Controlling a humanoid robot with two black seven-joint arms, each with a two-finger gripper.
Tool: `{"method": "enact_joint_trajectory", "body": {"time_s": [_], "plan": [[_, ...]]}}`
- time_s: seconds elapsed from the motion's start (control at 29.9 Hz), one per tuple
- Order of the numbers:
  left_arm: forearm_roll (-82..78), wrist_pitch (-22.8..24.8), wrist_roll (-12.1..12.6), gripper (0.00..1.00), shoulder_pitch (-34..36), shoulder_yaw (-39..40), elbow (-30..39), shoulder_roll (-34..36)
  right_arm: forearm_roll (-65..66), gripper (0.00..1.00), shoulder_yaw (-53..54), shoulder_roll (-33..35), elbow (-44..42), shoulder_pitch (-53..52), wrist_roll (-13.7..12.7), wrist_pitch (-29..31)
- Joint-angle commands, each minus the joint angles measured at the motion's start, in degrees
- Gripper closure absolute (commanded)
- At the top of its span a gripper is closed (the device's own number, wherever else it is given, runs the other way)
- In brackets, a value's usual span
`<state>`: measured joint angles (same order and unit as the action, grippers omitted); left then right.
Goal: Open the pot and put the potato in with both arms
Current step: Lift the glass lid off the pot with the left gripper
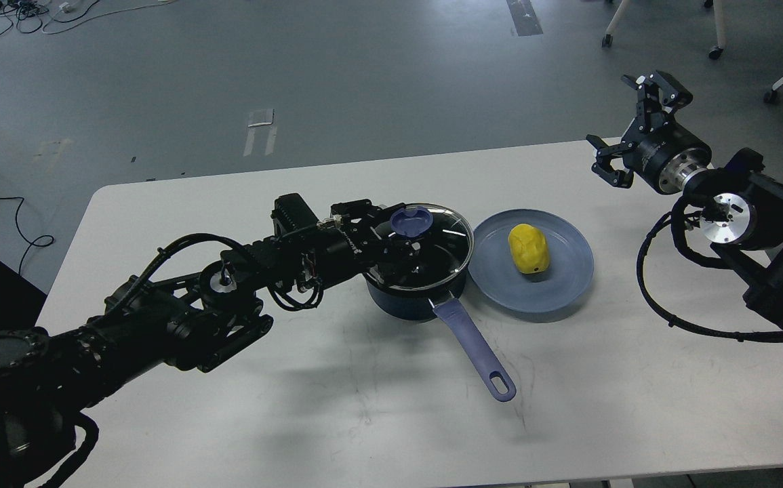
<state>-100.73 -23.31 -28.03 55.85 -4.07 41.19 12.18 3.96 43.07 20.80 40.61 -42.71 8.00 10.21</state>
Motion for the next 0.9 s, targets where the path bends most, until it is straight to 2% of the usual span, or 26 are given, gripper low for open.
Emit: {"method": "enact_joint_trajectory", "body": {"time_s": [0.0,0.5,0.87], "plan": [[0.3,-0.1,0.0,0.39,0.6,0.0,0.0,0.3,0.0,0.00,0.1,0.0,0.0,0.0,0.0,0.1],[1.9,-0.5,0.0,0.38,2.3,0.4,2.1,3.4,0.0,0.00,0.1,0.0,-0.2,-0.1,0.0,0.1],[6.2,-0.5,0.0,0.38,5.2,1.1,13.3,12.4,0.0,0.00,0.1,-0.1,-0.3,-0.7,0.0,-0.1]]}}
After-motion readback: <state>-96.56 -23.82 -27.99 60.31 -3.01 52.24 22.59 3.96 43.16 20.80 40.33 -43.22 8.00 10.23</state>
